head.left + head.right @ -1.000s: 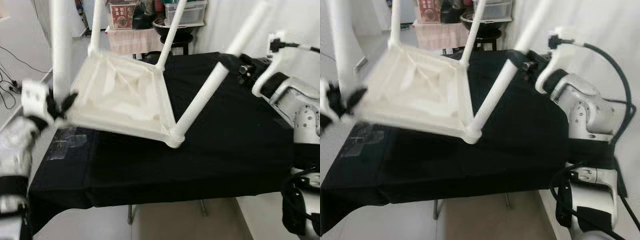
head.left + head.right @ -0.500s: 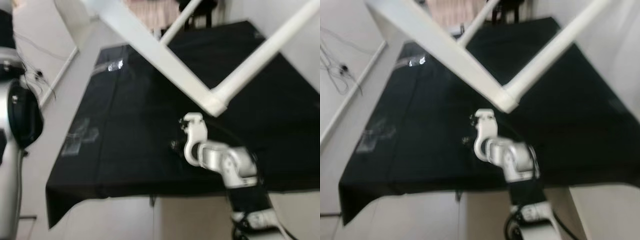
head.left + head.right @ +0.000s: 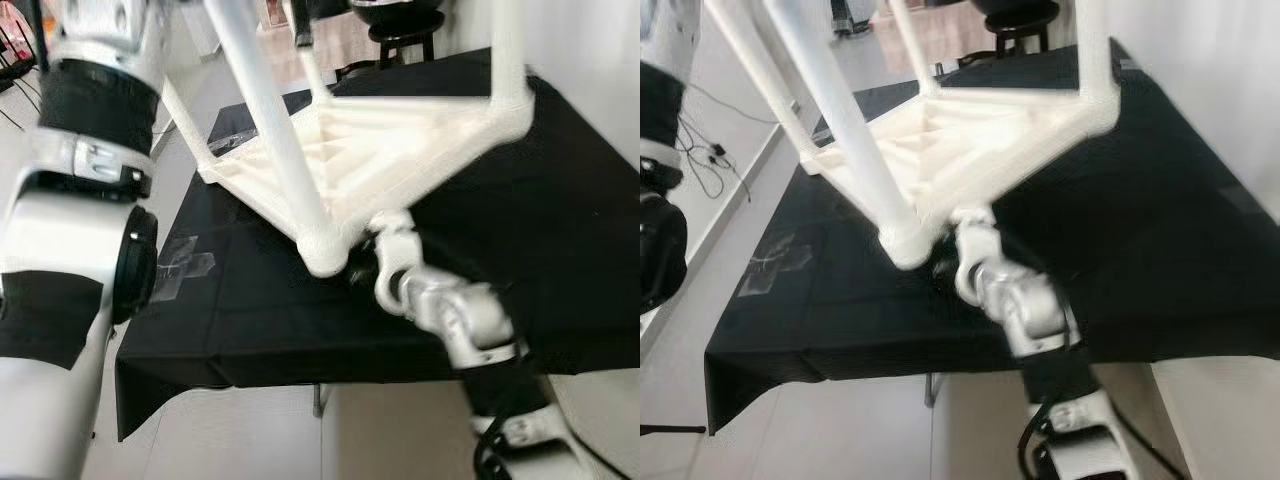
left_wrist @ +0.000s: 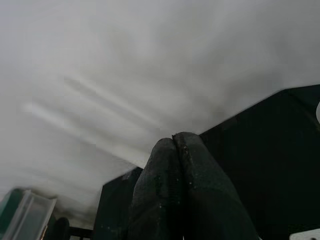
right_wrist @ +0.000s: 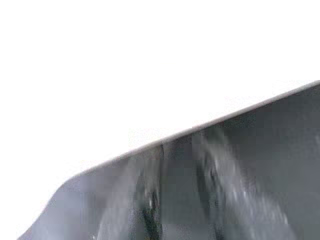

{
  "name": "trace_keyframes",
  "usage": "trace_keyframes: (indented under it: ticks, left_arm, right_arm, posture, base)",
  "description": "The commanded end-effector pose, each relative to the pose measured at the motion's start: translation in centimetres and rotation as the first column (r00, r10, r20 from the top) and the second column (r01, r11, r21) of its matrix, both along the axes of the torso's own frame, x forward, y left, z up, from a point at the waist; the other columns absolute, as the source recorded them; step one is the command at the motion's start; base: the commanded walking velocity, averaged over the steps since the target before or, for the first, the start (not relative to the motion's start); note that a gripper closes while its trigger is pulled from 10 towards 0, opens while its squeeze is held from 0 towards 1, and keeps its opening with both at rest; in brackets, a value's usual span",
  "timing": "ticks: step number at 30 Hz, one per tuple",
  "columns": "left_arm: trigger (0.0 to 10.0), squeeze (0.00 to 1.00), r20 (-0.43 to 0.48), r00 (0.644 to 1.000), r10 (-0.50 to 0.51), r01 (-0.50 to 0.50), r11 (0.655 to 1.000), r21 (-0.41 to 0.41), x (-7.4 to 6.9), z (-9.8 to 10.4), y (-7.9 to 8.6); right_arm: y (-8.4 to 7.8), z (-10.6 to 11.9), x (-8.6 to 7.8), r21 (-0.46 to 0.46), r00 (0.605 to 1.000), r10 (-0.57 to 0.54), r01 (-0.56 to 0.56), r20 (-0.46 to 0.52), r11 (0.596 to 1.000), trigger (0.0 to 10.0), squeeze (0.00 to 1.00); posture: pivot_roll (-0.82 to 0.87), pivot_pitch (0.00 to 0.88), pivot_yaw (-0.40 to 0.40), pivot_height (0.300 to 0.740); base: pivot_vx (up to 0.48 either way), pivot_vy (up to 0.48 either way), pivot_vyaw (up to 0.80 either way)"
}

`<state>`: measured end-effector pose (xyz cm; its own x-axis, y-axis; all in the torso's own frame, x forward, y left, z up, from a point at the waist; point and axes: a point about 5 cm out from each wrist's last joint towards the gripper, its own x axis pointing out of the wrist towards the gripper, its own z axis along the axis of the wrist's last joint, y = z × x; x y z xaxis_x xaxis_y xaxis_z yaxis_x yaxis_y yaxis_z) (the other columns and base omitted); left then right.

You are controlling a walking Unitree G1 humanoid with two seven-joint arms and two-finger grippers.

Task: Building children table

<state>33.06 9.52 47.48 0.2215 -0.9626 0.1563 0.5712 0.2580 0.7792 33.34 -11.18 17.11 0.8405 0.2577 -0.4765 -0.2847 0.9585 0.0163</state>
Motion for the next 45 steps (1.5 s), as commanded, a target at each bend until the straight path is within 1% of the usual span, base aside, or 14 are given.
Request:
trace_keyframes:
  ticks: [1, 2, 3, 5, 6, 16, 17, 18, 19, 26, 33, 37, 39, 45]
  left_arm:
    - [0.0, 0.0, 0.004, 1.0, 0.03, -0.03, 0.999, -0.02, 0.0, 0.1, 1.6]
    - [0.0, 0.0, 0.004, 1.0, 0.03, -0.03, 0.999, -0.02, 0.0, 0.1, 1.6]
    - [3.5, 0.0, -0.01, 0.997, 0.074, -0.075, 0.988, -0.132, -0.3, 0.0, 3.7]
    - [4.7, 0.0, -0.019, 0.996, 0.089, -0.091, 0.977, -0.191, -0.5, -0.1, 4.6]
    - [10.0, 0.0, -0.03, 0.994, 0.106, -0.11, 0.963, -0.246, -0.7, -0.3, 5.6]
    - [10.0, 0.0, -0.105, 0.984, 0.142, -0.174, 0.89, -0.421, -2.2, -2.7, 8.6]
    - [10.0, 0.46, -0.129, 0.98, 0.15, -0.193, 0.872, -0.45, -2.5, -3.6, 9.0]
    - [10.0, 0.46, -0.129, 0.98, 0.15, -0.193, 0.872, -0.45, -2.5, -3.6, 9.0]
    - [10.0, 1.0, -0.16, 0.974, 0.161, -0.219, 0.852, -0.477, -2.9, -4.8, 9.3]
    - [10.0, 1.0, -0.339, 0.925, 0.17, -0.34, 0.77, -0.54, -5.1, -10.8, 10.1]
    - [10.0, 1.0, -0.537, 0.751, 0.384, -0.645, 0.599, -0.475, -6.5, -18.9, 11.2]
    - [10.0, 1.0, -0.594, 0.665, 0.452, -0.737, 0.526, -0.425, -6.2, -21.0, 10.7]
    - [10.0, 1.0, -0.594, 0.665, 0.452, -0.737, 0.526, -0.425, -6.2, -21.0, 10.7]
    - [10.0, 1.0, -0.645, 0.523, 0.557, -0.85, 0.396, -0.347, -6.0, -23.6, 9.6]
  right_arm:
    - [0.9, 1.4, 0.2, 0.029, 0.997, 0.025, -0.027, 0.066, 0.999, 10.0, 0.0]
    - [0.9, 1.4, 0.2, 0.029, 0.997, 0.025, -0.027, 0.066, 0.999, 10.0, 0.0]
    - [0.4, 1.3, 0.3, 0.004, 0.998, 0.009, -0.009, 0.07, 1.0, 10.0, 0.0]
    - [0.4, 1.1, 0.2, -0.01, 0.998, 0.005, -0.005, 0.07, 1.0, 10.0, 0.0]
    - [0.4, 0.8, 0.2, -0.026, 0.998, 0.005, -0.004, 0.067, 1.0, 10.0, 0.0]
    - [-0.2, 1.4, 0.9, -0.066, 0.99, 0.004, 0.006, 0.14, 0.998, 10.0, 0.0]
    - [-0.3, 1.7, 1.1, -0.067, 0.987, 0.008, 0.003, 0.16, 0.998, 10.0, 0.0]
    - [-0.3, 1.7, 1.1, -0.067, 0.987, 0.008, 0.003, 0.16, 0.998, 10.0, 0.0]
    - [-0.4, 1.8, 1.2, -0.07, 0.984, 0.011, 0.001, 0.175, 0.998, 10.0, 0.0]
    - [-0.6, 2.4, 1.6, -0.131, 0.968, 0.059, -0.028, 0.243, 0.991, 10.0, 0.0]
    - [1.2, 2.8, 1.7, -0.221, 0.933, 0.207, -0.145, 0.293, 0.965, 10.0, 0.0]
    - [2.8, 2.8, 1.0, -0.216, 0.914, 0.282, -0.225, 0.291, 0.95, 10.0, 0.0]
    - [2.8, 2.8, 1.0, -0.216, 0.914, 0.282, -0.225, 0.291, 0.95, 10.0, 0.0]
    - [7.1, 3.3, -1.3, -0.143, 0.855, 0.431, -0.407, 0.289, 0.902, 10.0, 0.0]
  posture:
    - [-0.04, 0.078, 0.183, 0.74]
    - [-0.04, 0.078, 0.183, 0.74]
    - [-0.04, 0.071, 0.165, 0.74]
    - [-0.05, 0.069, 0.162, 0.74]
    - [-0.05, 0.064, 0.156, 0.74]
    - [-0.05, 0.069, 0.141, 0.74]
    - [-0.05, 0.07, 0.138, 0.74]
    - [-0.05, 0.07, 0.138, 0.74]
    - [-0.05, 0.069, 0.136, 0.74]
    - [-0.04, 0.059, 0.127, 0.74]
    - [-0.03, 0.04, 0.11, 0.74]
    - [-0.04, 0.032, 0.11, 0.74]
    - [-0.04, 0.032, 0.11, 0.74]
    - [-0.04, 0.026, 0.105, 0.74]
  base:
    - [0.0, 0.0, 0.0]
    - [0.0, 0.0, 0.0]
    - [0.0, 0.0, 0.0]
    - [0.0, 0.0, 0.0]
    - [0.0, 0.0, 0.0]
    - [0.0, 0.0, 0.0]
    - [0.0, 0.0, 0.0]
    - [0.0, 0.0, 0.0]
    - [0.0, 0.0, 0.0]
    - [0.0, 0.0, 0.0]
    - [0.0, 0.0, 0.0]
    - [0.0, 0.0, 0.0]
    - [0.0, 0.0, 0.0]
    - [0.0, 0.0, 0.0]
